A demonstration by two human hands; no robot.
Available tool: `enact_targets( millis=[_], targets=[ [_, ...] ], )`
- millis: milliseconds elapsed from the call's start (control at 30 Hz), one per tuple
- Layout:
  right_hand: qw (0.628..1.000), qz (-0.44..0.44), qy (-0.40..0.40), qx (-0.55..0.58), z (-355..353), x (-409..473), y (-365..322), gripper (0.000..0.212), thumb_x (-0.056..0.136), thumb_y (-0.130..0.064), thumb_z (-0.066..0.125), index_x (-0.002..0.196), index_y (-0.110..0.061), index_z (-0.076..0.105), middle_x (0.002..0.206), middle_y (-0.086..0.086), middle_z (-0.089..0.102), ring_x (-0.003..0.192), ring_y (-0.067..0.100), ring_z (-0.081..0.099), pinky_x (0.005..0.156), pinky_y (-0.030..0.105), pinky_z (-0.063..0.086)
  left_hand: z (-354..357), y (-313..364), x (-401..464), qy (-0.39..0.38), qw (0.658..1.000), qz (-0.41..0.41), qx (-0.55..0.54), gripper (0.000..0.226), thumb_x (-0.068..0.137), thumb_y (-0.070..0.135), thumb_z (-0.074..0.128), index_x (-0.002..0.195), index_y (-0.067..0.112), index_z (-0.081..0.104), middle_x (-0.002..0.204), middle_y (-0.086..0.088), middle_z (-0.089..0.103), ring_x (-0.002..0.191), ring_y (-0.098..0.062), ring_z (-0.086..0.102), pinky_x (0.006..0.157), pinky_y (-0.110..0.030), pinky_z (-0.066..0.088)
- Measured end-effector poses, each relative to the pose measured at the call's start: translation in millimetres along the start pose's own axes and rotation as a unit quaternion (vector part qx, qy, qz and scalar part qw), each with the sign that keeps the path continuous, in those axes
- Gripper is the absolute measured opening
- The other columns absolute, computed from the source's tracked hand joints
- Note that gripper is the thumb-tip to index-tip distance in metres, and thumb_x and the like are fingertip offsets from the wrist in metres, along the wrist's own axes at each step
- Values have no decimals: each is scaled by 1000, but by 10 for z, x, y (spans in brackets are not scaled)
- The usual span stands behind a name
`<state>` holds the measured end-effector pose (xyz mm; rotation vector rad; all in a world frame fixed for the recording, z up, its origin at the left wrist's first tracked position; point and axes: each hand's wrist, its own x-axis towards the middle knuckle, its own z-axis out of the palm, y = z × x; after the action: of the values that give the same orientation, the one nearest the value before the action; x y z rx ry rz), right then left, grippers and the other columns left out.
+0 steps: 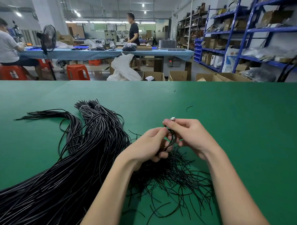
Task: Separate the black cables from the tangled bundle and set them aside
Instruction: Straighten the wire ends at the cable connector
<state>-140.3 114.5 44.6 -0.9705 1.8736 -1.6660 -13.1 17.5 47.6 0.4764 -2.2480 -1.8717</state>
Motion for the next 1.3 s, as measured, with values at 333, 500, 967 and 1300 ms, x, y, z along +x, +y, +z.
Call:
enact_targets(
  millis=[333,500,967,1300],
  targets=[
    [999,5,46,-6,149,48,60,35,94,-46,69,72,-19,75,60,-2,64,51,13,51,48,24,41,71,-17,24,1,1000,23,9,37,111,37,27,92,15,50,64,3,42,41,-6,35,38,-17,25],
    [985,-74,144,-68,273,33,127,60,91,-58,67,59,-7,55,46,6,47,47,14,43,52,32,37,50,-13,4,-39,998,13,-37,34,111,37,28,110,11,50,58,3,46,40,-9,33,38,-16,23],
    [974,-136,153,-99,206,9,140,65,76,-70,64,51,-15,41,47,-11,25,49,12,25,49,30,27,-81,-23,18,-180,924,-156,-300,25,103,36,36,89,17,42,68,5,37,57,-9,35,57,-20,31],
    [975,-155,155,21,148,14,107,63,78,-64,70,52,-14,42,47,2,36,40,15,34,40,22,29,-93,-92,-32,-285,864,-126,-396,26,102,29,45,107,5,53,80,4,49,59,-3,45,64,-18,42]
  ],
)
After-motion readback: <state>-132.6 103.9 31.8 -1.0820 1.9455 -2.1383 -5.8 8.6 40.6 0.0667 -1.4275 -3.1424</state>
